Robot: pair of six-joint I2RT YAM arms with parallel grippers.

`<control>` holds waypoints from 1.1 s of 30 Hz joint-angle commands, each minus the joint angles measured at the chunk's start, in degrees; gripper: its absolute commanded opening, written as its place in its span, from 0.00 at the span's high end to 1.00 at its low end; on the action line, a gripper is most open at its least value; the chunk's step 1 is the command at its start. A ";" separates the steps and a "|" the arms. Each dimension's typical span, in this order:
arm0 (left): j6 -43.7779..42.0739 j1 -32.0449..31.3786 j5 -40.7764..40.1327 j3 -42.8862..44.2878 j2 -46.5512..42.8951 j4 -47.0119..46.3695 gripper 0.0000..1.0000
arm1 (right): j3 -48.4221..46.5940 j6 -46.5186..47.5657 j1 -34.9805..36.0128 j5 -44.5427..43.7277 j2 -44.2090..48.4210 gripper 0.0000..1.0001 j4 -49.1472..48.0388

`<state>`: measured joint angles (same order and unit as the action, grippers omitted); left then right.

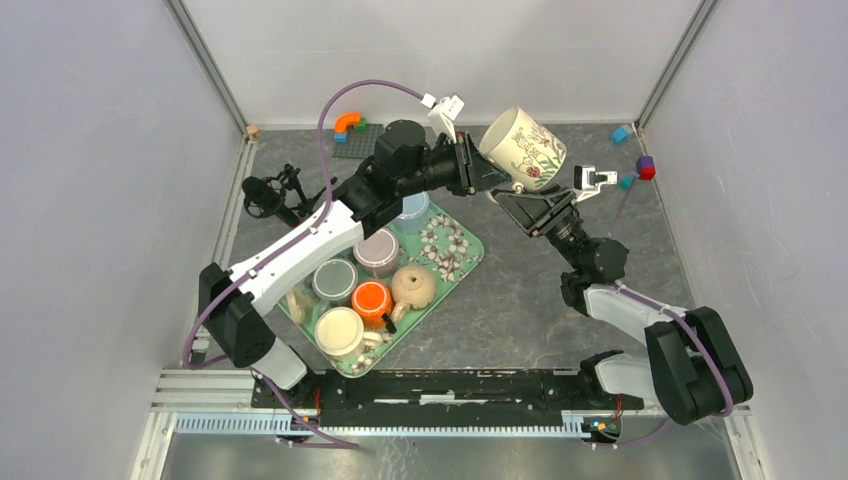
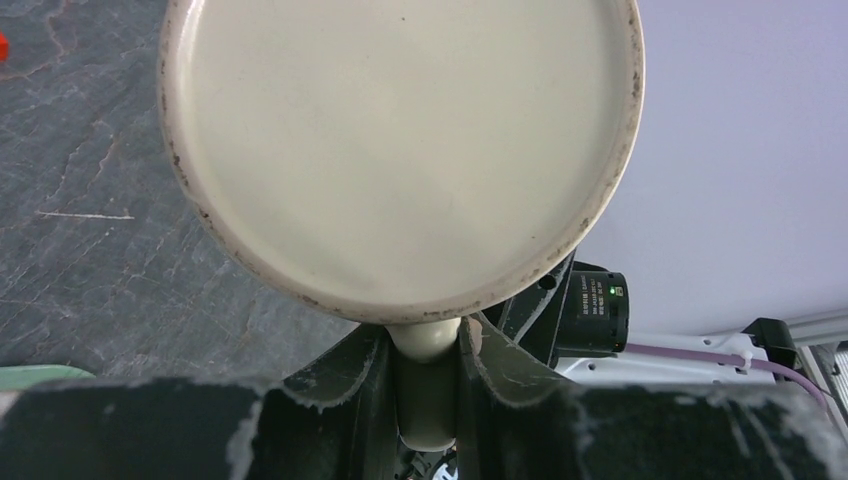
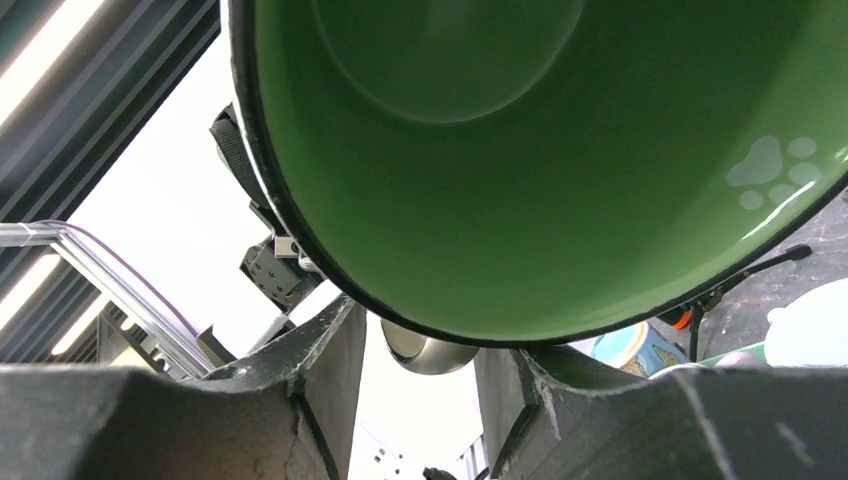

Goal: Turn the mug right side up
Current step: Turn over the cup on the tray.

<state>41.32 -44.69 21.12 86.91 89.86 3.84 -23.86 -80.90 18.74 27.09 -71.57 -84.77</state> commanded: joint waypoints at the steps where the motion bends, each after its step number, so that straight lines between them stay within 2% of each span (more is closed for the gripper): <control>1: 2.25 0.28 3.19 1.21 -2.16 -12.06 0.98 | -2.95 3.04 0.19 1.48 2.46 0.54 -17.93; 8: 3.06 0.26 3.36 -2.15 -2.72 -15.95 0.98 | -3.72 3.52 0.23 1.65 2.75 0.64 -14.90; 13: 1.90 0.29 2.97 -4.59 -3.83 -17.02 0.98 | -3.50 6.11 0.23 2.09 3.98 0.87 -10.07; 17: 0.71 0.24 2.52 -5.88 -4.39 -16.93 0.98 | -3.65 12.47 0.17 2.44 6.84 1.00 0.60; 21: -0.24 0.21 1.77 -6.55 -4.47 -16.35 0.97 | -4.38 21.46 0.21 1.26 10.70 1.00 14.04; 26: -1.67 0.26 -0.72 -7.36 -4.67 -14.63 0.86 | -6.71 32.24 0.22 -1.86 15.08 1.00 31.01; 33: -4.59 0.22 -3.84 -8.21 -4.84 -11.84 0.64 | -8.96 40.98 0.24 -5.84 17.86 1.00 44.96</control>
<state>40.01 -44.16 18.52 77.78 88.64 -5.43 -29.32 -49.91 19.22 26.30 -55.44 -46.94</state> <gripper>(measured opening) 0.321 0.248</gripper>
